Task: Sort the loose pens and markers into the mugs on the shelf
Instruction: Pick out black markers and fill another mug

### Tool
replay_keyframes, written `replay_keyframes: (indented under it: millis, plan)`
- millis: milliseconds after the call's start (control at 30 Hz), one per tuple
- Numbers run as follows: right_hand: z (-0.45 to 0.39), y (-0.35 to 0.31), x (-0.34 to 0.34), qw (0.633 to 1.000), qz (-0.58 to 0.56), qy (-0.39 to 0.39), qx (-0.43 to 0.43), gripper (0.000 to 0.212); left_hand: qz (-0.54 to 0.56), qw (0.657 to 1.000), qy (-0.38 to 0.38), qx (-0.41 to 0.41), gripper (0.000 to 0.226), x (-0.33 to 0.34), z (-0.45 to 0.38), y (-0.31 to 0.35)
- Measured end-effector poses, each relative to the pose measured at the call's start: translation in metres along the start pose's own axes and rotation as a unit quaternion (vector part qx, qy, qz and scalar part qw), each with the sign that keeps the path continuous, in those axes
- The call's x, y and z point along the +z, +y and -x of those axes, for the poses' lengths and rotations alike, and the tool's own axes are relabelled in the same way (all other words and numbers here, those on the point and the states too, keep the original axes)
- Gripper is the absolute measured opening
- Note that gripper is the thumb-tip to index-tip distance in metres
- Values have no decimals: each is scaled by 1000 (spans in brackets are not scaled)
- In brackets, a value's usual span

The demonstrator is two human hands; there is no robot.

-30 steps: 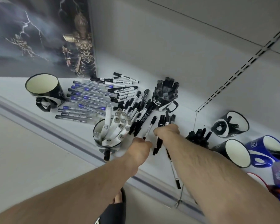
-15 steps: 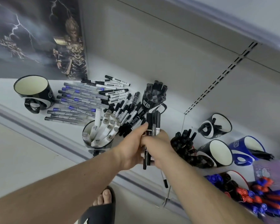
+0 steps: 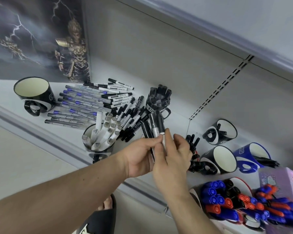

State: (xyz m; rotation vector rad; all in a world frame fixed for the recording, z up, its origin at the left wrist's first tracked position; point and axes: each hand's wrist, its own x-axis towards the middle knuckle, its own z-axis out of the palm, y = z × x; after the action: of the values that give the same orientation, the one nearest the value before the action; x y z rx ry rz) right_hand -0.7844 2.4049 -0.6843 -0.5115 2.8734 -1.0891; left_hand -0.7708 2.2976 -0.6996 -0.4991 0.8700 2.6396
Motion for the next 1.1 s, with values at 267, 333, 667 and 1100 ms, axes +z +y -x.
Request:
replay_keyframes:
  millis: [267,333,667,1100]
  plan:
    - [-10,10,-25,993,34,-17,-107,24,-63,996,4,64,16,-7,9,5]
    - [-12,12,-33,992,34,-56,-108,19,-79,995,27,61,15,-5,9,4]
    - [-21,9,-65,853,-447,-75,259,32,-39,999,12,30,42,0,17,11]
    - [-52,-12,-43,837,-448,-166,266,21,-65,996,-62,-30,46,-5,12,12]
